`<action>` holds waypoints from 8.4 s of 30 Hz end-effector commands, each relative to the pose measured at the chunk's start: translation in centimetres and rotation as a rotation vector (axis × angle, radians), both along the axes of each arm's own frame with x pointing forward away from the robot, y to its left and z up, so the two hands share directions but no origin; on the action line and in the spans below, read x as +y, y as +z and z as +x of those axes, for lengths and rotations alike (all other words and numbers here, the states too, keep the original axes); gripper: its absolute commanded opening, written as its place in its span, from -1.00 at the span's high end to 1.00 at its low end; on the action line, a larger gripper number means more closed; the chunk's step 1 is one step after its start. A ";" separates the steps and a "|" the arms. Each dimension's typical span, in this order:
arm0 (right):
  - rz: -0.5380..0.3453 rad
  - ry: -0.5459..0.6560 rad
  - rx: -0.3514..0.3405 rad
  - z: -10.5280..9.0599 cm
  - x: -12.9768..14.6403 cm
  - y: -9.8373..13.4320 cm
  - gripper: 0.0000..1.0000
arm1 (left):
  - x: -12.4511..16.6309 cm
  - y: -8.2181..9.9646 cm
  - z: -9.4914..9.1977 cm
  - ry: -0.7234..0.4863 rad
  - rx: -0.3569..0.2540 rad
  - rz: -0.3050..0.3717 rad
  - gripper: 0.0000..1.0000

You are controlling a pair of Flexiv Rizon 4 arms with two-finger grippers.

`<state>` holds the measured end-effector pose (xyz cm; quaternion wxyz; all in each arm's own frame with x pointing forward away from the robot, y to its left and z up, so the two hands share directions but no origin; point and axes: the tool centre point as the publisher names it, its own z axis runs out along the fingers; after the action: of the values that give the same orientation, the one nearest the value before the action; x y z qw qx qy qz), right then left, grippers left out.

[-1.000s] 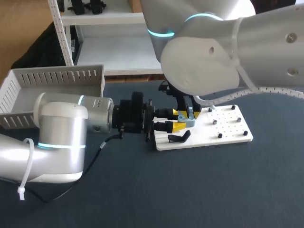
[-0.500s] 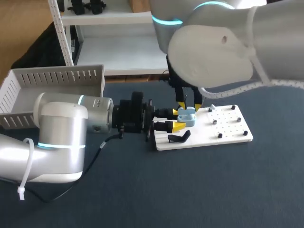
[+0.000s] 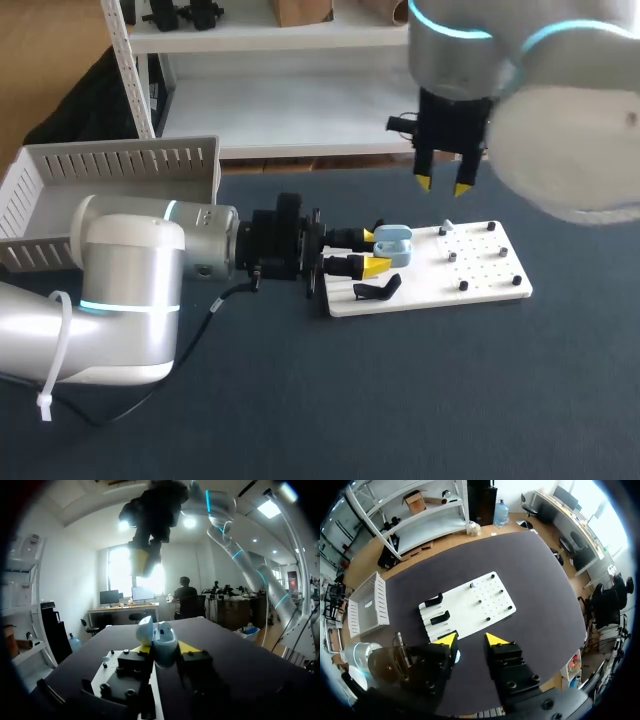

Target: Pick up each earbud case from the left stands, insert the matching earbuds, close the lid, and place the case in the box.

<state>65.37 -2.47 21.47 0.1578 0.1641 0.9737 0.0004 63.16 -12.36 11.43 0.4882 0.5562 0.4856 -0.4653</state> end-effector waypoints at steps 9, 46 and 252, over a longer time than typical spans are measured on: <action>0.181 0.121 -0.024 6.0 -3.6 -2.4 0.15 | 0.0 -0.1 0.0 -0.002 -0.002 -0.004 1.00; 0.224 0.187 0.023 10.4 -4.6 -15.1 0.07 | 0.0 -0.1 0.0 -0.002 -0.002 -0.004 1.00; 0.038 0.707 0.036 -4.6 7.2 -3.8 1.00 | 0.0 -0.1 0.0 -0.002 -0.002 -0.004 1.00</action>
<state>60.86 4.85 17.99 0.1236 -0.1810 0.9732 0.0692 63.16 -12.36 11.44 0.4882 0.5562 0.4855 -0.4653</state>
